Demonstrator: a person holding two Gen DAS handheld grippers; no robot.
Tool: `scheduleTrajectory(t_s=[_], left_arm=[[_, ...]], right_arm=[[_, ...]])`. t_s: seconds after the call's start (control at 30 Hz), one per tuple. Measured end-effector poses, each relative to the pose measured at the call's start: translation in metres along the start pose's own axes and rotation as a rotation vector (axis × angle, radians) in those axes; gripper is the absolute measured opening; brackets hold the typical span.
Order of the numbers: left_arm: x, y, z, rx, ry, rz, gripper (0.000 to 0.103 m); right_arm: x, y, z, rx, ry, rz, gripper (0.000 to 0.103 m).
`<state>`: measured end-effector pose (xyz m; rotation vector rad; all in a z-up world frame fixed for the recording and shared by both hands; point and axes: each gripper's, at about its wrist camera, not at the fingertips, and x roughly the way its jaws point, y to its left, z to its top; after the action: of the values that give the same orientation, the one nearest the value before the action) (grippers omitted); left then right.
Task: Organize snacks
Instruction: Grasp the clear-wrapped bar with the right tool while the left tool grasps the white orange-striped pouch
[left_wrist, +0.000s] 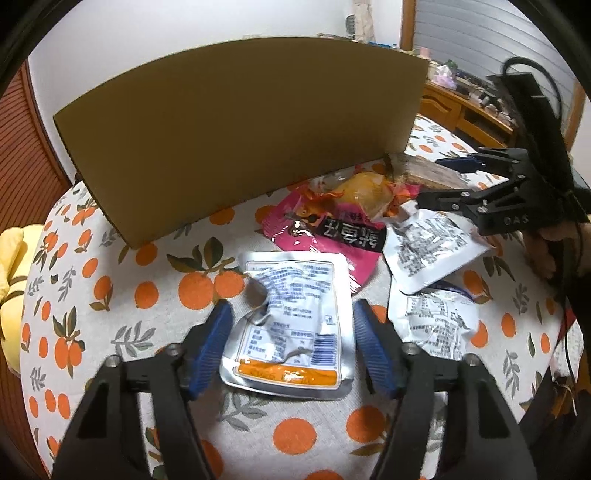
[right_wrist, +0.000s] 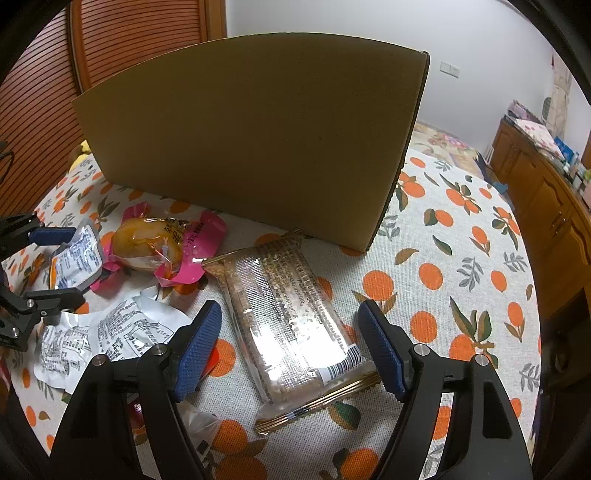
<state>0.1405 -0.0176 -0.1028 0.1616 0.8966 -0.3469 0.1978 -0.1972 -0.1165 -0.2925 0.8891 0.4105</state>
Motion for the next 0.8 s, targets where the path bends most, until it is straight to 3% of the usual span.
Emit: scheduleTrajectory(t_s=[0.17, 0.4, 0.8], left_arm=[[-0.005, 0.001, -0.008, -0.002, -0.032, 0.002, 0.059], [-0.014, 0.004, -0.012, -0.014, -0.044, 0.035, 0.057], [-0.029, 0.011, -0.008, -0.057, -0.084, 0.028, 0.057]], right_arm=[[0.000, 0.000, 0.000, 0.001, 0.000, 0.000, 0.079], [0.000, 0.000, 0.000, 0.000, 0.000, 0.000, 0.079], [0.000, 0.000, 0.000, 0.000, 0.000, 0.000, 0.079]])
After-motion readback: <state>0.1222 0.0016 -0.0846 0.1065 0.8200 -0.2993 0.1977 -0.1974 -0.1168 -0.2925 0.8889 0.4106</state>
